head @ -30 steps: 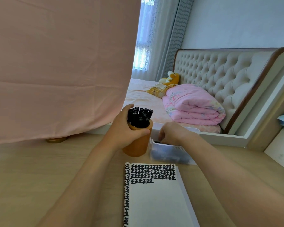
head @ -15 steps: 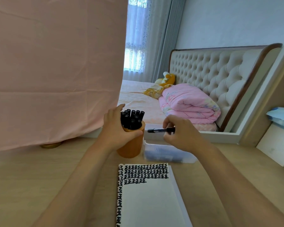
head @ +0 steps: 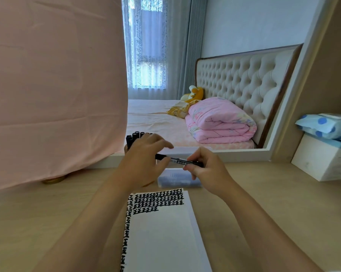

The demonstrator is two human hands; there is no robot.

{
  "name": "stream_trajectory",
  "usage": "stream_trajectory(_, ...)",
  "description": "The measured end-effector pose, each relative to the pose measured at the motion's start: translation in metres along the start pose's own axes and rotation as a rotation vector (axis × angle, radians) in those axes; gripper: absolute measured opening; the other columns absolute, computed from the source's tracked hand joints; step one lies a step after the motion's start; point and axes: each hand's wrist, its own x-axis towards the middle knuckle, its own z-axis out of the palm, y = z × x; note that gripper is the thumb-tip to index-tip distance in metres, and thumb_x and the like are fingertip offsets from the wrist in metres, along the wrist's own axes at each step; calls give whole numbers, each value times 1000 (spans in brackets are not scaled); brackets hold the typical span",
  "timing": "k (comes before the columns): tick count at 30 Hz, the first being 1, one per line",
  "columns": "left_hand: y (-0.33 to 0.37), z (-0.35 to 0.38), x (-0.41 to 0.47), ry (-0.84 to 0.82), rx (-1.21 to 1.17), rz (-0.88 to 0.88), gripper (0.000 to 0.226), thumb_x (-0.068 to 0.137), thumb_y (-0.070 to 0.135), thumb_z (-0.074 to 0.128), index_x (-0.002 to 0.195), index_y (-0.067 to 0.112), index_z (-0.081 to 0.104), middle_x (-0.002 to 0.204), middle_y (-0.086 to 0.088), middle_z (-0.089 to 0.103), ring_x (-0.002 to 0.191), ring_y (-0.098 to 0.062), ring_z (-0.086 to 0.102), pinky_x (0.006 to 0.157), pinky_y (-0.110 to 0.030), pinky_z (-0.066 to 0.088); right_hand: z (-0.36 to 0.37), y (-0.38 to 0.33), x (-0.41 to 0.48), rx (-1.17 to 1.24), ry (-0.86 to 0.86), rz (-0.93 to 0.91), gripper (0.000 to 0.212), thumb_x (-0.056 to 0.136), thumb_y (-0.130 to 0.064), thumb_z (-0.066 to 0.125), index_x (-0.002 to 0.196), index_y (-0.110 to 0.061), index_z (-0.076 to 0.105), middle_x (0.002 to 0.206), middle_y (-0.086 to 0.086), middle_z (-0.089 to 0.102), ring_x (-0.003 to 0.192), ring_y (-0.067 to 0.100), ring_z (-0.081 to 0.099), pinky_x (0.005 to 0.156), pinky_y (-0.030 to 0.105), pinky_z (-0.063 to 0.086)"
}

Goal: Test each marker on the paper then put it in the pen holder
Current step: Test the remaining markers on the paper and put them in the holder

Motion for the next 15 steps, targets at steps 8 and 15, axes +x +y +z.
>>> stream_trajectory(8, -12, -4, -28, -169, 12, -83, 16, 88, 18, 70, 103, 22, 71, 89, 14, 58, 84, -6, 49, 70, -15, 36, 20, -8, -8, -290, -134, -145, 21, 88, -22, 67, 84, -35, 51, 80, -3, 64, 74, 20, 61, 68, 37, 51)
stream_trajectory(15, 3, -10, -66, -209, 16, -87, 22, 93, 30, 66, 113, 24, 66, 96, 10, 64, 83, -5, 53, 68, -20, 43, 45, -23, -20, -499, -351, -245, 25, 102, -40, 46, 122, -32, 58, 91, -14, 59, 80, 8, 57, 71, 26, 47)
